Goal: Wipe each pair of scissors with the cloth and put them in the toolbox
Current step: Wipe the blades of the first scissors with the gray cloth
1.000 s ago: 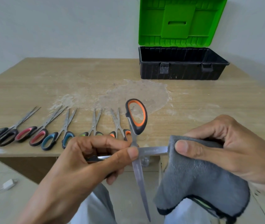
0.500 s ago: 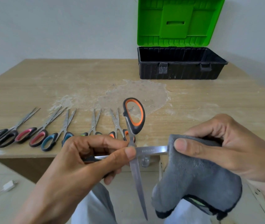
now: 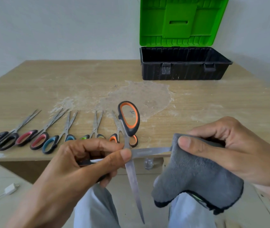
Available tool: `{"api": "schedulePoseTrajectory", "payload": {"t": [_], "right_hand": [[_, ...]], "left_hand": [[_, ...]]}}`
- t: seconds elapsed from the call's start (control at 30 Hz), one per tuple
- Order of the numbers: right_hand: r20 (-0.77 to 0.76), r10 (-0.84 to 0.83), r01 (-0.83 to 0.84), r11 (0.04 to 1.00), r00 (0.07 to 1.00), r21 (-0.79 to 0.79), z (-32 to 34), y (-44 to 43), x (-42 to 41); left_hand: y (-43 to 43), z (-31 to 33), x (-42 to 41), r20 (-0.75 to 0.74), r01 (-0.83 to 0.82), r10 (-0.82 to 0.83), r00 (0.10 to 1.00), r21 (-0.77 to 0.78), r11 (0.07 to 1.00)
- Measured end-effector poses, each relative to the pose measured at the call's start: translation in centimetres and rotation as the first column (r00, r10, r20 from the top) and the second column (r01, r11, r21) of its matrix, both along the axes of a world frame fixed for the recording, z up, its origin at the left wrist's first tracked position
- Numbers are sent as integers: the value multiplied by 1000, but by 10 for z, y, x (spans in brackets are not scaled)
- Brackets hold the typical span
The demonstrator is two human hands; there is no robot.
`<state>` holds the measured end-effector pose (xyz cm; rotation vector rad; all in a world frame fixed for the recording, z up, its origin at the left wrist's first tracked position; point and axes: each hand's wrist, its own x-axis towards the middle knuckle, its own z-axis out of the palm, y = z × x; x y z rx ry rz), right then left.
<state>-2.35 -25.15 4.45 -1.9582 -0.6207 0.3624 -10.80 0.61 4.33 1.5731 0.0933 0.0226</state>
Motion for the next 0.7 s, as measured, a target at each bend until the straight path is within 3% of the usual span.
{"api": "schedulePoseTrajectory", "payload": {"t": [0.37,0.57,0.7], "right_hand": [[13,47,-47,999,999,20,0,7,-1],[53,-37,32,996,998,86,-6,1,-2],[11,-118,113,976,993,186,-5,-5,-4]], "left_hand": [[-1,-3,3,39,46,-49,998,65,997],[-7,-2,5,43,73,-76,996,71,995],[-3,-2,5,24,0,0,1000,-7,1000]]}}
